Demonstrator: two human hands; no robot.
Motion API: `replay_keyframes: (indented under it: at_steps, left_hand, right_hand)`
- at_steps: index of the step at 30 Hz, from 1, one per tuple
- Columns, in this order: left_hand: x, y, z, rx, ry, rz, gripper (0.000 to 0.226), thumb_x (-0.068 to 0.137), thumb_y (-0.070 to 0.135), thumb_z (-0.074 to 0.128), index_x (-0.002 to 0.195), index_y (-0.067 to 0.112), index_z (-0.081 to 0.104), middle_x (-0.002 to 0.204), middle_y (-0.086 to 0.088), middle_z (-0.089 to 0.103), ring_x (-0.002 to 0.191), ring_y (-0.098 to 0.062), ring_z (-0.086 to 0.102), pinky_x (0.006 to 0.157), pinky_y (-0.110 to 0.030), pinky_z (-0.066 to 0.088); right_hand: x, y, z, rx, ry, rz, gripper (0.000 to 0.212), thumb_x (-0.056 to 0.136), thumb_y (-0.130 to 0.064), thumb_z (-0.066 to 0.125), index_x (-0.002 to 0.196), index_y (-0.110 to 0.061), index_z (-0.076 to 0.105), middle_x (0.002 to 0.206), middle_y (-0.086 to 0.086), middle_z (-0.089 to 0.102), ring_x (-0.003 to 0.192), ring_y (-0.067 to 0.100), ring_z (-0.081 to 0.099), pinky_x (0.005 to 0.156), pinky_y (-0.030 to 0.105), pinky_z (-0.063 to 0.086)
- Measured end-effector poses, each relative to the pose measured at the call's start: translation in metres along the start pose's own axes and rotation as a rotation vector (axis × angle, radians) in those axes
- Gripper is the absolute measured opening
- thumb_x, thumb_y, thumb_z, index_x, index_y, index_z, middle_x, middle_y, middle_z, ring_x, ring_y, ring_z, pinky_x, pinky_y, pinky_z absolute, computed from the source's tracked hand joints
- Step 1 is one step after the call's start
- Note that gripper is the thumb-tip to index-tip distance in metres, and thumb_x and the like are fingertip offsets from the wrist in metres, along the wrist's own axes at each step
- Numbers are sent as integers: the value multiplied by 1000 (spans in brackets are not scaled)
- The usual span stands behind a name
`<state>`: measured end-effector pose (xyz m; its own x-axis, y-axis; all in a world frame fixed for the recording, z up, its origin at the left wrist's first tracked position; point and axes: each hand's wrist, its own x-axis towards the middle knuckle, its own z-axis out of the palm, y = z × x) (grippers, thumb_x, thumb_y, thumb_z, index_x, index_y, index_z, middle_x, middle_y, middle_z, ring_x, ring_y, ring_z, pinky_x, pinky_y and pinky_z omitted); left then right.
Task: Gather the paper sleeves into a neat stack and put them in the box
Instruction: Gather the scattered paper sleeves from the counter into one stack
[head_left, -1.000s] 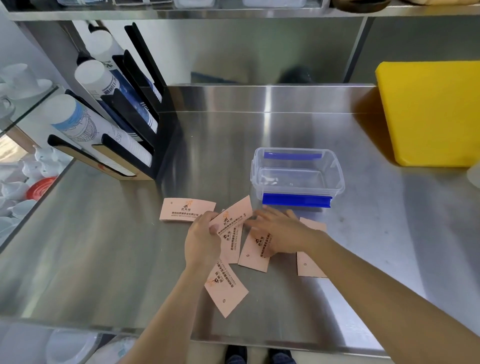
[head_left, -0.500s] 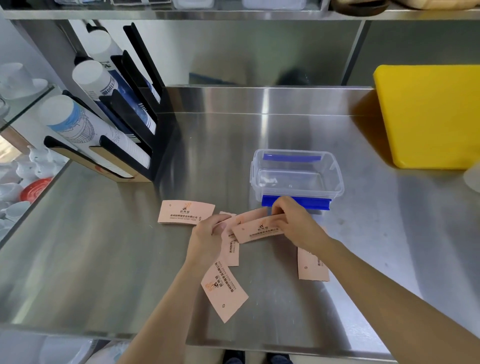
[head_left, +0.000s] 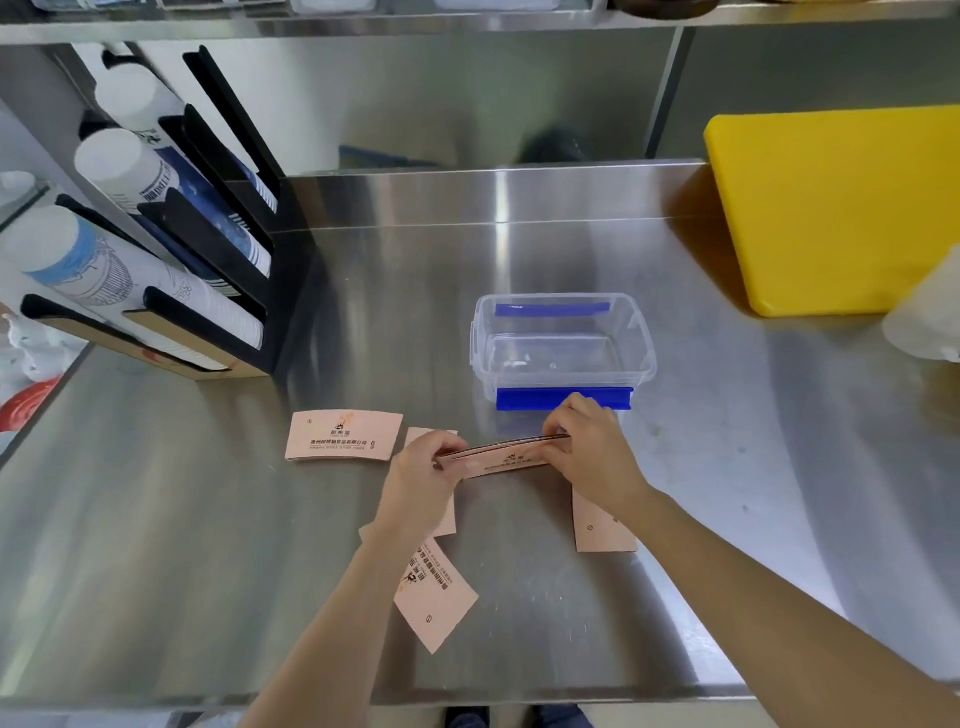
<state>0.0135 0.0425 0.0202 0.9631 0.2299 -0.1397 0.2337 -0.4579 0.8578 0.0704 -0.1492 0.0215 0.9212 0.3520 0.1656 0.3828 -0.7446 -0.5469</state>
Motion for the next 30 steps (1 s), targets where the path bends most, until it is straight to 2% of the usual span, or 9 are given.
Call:
replay_keyframes:
  at_steps: [4, 7, 10, 13, 19, 22, 25, 28, 30]
  left_hand:
    - [5, 0, 0, 12, 36, -19, 10, 75, 16, 69, 78, 26, 68, 76, 7, 66, 77, -18, 59, 66, -14, 42]
    - [9, -1, -3, 19, 66, -41, 10, 77, 17, 67, 86, 21, 70, 83, -4, 69, 86, -26, 60, 75, -32, 44]
    - [11, 0, -3, 23, 69, -36, 8, 77, 18, 67, 84, 22, 69, 82, -3, 69, 86, -25, 59, 73, -32, 44]
    - [12, 2, 1, 16, 65, -12, 10, 77, 17, 66, 76, 26, 67, 75, 4, 68, 79, -22, 60, 66, -26, 43]
    - [12, 4, 9, -9, 81, -5, 11, 77, 18, 66, 74, 28, 66, 67, 9, 66, 76, -21, 61, 69, -32, 46]
    - [12, 7, 9, -4, 97, 3, 20, 77, 19, 66, 70, 37, 63, 68, 16, 64, 75, -17, 59, 65, -26, 42]
    - [13, 9, 9, -30, 73, -2, 20, 77, 19, 66, 70, 38, 64, 69, 15, 65, 71, -13, 57, 61, -20, 39]
    - [13, 10, 10, -40, 39, -6, 21, 77, 19, 66, 70, 38, 64, 71, 7, 67, 64, -12, 54, 57, -20, 36]
    - [13, 11, 10, -48, 13, -6, 23, 77, 18, 67, 68, 38, 64, 71, 6, 68, 64, -11, 54, 57, -19, 39]
  right_hand:
    - [-6, 13, -1, 163, -34, 158, 39, 68, -42, 74, 95, -22, 55, 94, -12, 50, 89, 13, 49, 76, 22, 37]
    - [-10, 35, -9, 173, -138, 221, 52, 66, -42, 75, 109, -27, 50, 112, -12, 51, 107, 12, 47, 90, 26, 33]
    - [-15, 58, -16, -36, -422, 216, 94, 55, -48, 78, 133, -31, 30, 144, -7, 29, 133, 17, 23, 103, 30, 12]
    - [-17, 62, -15, -130, -495, 196, 113, 43, -58, 76, 137, -34, 17, 145, -7, 26, 130, 15, 19, 96, 28, 9]
    - [-10, 58, -12, -266, -465, 315, 84, 36, -55, 77, 104, -26, 38, 85, -7, 40, 88, 14, 36, 79, 29, 22]
    - [-15, 58, -20, 209, -416, 446, 41, 62, -29, 77, 92, -20, 50, 80, -6, 62, 76, 11, 60, 67, 22, 48]
    - [-24, 50, -28, 636, -174, 476, 20, 81, -15, 65, 84, -27, 49, 77, -9, 70, 82, 11, 67, 65, 19, 53]
    - [-23, 34, -26, 700, 29, 380, 31, 83, 2, 57, 84, -27, 47, 85, -7, 62, 80, -9, 62, 64, 7, 48]
    - [-19, 25, -18, 604, 101, 359, 24, 80, 4, 61, 85, -18, 51, 89, 5, 60, 87, 0, 62, 72, 14, 51]
